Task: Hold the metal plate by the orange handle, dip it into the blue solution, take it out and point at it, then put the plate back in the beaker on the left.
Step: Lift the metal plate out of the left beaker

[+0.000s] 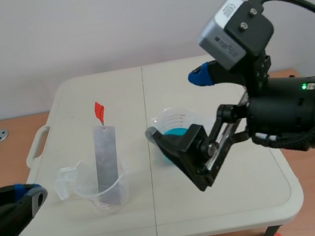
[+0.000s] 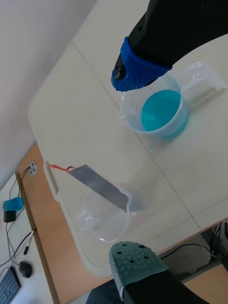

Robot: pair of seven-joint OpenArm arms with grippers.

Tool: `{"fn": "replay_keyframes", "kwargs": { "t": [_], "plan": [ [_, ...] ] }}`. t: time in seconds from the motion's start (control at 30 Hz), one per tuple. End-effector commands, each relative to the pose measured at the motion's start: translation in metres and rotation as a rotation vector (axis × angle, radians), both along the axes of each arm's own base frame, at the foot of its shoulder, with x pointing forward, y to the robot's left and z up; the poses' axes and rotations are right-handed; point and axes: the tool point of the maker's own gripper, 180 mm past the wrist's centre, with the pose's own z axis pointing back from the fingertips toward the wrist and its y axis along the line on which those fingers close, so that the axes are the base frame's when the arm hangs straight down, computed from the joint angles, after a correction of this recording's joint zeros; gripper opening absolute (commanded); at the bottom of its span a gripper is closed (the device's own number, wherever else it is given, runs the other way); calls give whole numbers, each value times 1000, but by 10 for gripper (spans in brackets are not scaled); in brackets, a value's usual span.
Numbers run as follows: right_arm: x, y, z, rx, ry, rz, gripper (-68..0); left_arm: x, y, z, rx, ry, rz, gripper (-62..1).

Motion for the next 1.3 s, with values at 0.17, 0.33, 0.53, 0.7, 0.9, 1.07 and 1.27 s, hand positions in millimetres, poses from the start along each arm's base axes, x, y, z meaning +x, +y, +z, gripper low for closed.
{"fn": "replay_keyframes", "kwargs": {
  "t": [0.17, 0.33, 0.53, 0.7, 0.9, 1.07, 1.27],
  "plan": [
    [21, 18, -11, 50, 22, -4, -12, -37, 30, -23, 170, 94, -11, -596],
    [42, 28, -22, 70, 42, -15, -12, -68, 52, -39, 306, 182, -37, -596],
    [62, 48, -27, 103, 57, -1, -12, -107, 67, -52, 384, 293, -68, -596],
    [73, 67, -31, 99, 65, 22, -12, -124, 70, -57, 417, 342, -92, -596],
    [83, 89, -34, 128, 90, 44, -12, -131, 78, -63, 442, 365, -91, -596],
    [90, 106, -34, 148, 102, 58, -12, -139, 86, -70, 449, 396, -77, -596],
    [92, 120, -33, 157, 100, 74, -26, -139, 86, -70, 439, 391, -75, -596]
  ]
}}
